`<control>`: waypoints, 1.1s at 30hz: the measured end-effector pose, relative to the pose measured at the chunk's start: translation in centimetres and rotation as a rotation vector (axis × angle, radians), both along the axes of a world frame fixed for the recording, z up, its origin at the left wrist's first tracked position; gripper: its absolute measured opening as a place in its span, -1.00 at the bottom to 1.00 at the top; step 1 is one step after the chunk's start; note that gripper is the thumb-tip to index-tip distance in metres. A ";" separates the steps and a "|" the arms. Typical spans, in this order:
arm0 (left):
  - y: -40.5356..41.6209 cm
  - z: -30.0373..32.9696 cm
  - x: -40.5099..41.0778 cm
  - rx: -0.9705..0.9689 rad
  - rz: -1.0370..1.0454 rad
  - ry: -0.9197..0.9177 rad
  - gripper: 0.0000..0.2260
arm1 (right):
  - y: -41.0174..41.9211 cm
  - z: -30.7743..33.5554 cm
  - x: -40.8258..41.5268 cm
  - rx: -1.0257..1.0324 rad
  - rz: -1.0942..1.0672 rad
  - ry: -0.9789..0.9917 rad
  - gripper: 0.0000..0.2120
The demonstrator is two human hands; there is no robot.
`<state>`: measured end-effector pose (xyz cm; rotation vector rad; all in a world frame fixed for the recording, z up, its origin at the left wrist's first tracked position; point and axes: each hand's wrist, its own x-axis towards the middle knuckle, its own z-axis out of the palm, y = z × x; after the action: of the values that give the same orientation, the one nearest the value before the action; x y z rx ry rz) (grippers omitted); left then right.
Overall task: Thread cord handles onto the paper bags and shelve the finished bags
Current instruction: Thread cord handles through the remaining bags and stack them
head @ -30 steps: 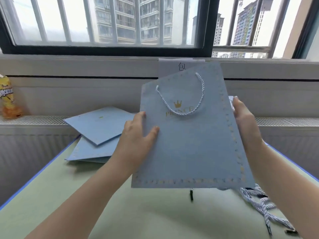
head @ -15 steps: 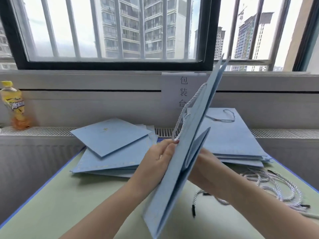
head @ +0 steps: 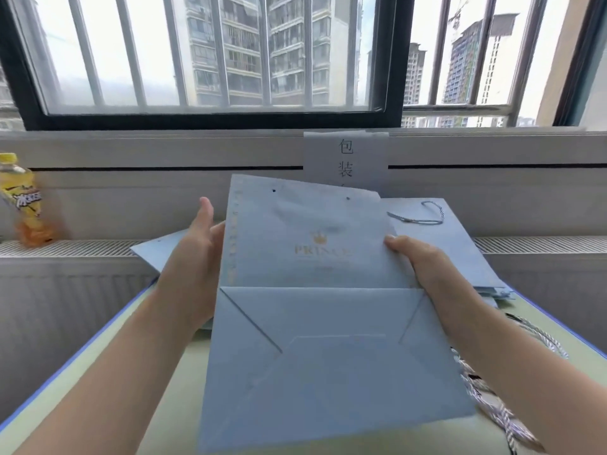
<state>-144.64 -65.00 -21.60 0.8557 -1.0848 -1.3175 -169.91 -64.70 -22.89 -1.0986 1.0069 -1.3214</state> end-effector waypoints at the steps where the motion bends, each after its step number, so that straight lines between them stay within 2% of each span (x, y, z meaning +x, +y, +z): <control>1: 0.3 0.1 -0.4 0.010 0.001 -0.037 -0.34 | -0.2 0.0 -0.1 -0.010 -0.020 0.034 -0.83; 3: 0.7 -0.2 -0.9 0.060 -0.049 -0.140 -0.46 | -0.5 -0.1 0.1 -0.019 -0.046 0.119 -0.85; 6: -0.3 -1.4 -0.9 0.087 0.153 -0.417 -0.71 | -0.9 -0.5 0.0 0.015 -0.023 0.341 -0.83; 8: -0.9 -2.1 -0.9 0.070 0.268 -0.571 -0.80 | -1.6 -1.0 -0.4 0.010 -0.029 0.573 -0.83; 12: -1.7 -2.8 -0.9 0.067 0.356 -0.699 -0.91 | -2.0 -1.1 -1.1 -0.097 -0.027 1.086 -0.79; 13: -1.8 -2.8 -0.8 0.080 0.369 -0.727 -0.89 | -1.9 -1.0 -1.2 -0.114 -0.024 1.205 -0.75; 16: -2.3 -3.3 -0.5 0.095 0.377 -0.846 -0.63 | -1.2 -0.5 -1.6 -0.090 0.029 1.459 -0.68; 21: -2.4 -3.6 -0.3 -0.011 0.458 -1.032 -0.68 | -0.6 -0.8 -1.7 -0.056 0.144 1.840 -0.76; 24: -2.1 -3.9 -0.3 -0.053 0.486 -1.168 -0.65 | -0.3 -1.0 -2.0 -0.006 0.249 1.932 -0.89; 26: -1.9 -4.1 -0.1 -0.053 0.479 -1.227 -0.66 | -0.4 -1.2 -2.2 0.017 0.262 1.926 -0.81; 29: -2.1 -4.5 0.0 -0.031 0.447 -1.319 -0.76 | -0.7 -1.5 -2.2 -0.042 0.258 1.900 -0.90; 31: -2.2 -4.7 0.0 0.000 0.433 -1.335 -0.86 | -1.0 -1.5 -2.2 -0.055 0.206 1.891 -0.80; 33: -2.2 -4.7 0.0 0.015 0.412 -1.340 -0.87 | -1.3 -1.3 -2.4 -0.084 0.100 1.840 -0.83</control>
<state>-144.67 -67.15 -26.27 1.9463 -1.7264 -0.2672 -172.28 -66.00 -24.18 -2.3914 2.0385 0.1252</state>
